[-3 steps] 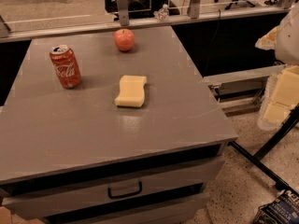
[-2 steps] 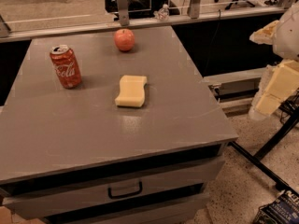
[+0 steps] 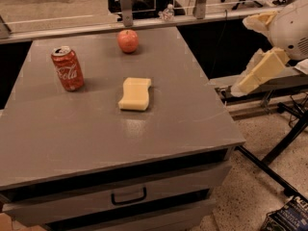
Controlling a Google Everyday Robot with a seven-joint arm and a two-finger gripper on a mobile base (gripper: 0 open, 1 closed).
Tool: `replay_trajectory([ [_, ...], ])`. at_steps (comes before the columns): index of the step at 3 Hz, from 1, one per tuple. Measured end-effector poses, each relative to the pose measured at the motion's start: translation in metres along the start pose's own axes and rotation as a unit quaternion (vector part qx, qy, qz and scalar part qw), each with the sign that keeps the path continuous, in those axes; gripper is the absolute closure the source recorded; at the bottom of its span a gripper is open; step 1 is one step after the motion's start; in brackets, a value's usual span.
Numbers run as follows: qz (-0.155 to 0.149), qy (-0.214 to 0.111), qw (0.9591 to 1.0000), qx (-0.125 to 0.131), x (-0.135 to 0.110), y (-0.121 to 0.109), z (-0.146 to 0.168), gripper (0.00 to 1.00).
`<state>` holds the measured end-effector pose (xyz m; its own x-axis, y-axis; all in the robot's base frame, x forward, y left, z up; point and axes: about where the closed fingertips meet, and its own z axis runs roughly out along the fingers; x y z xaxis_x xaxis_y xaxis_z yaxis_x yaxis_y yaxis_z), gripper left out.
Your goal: Move apple near coke can
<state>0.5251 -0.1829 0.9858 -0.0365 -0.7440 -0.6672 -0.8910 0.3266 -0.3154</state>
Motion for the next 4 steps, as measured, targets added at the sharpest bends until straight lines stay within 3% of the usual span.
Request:
replay_trajectory([
  [1,0.025,-0.060,0.9975,0.027,-0.011,-0.017,0.021,0.00],
  [2,0.054,-0.110,0.9906,0.060,-0.019,-0.031,0.043,0.00],
  [3,0.099,-0.149,0.9795,0.093,-0.031,-0.085,0.092,0.00],
  [4,0.095,-0.152,0.9792,0.094,-0.034,-0.081,0.091,0.00],
])
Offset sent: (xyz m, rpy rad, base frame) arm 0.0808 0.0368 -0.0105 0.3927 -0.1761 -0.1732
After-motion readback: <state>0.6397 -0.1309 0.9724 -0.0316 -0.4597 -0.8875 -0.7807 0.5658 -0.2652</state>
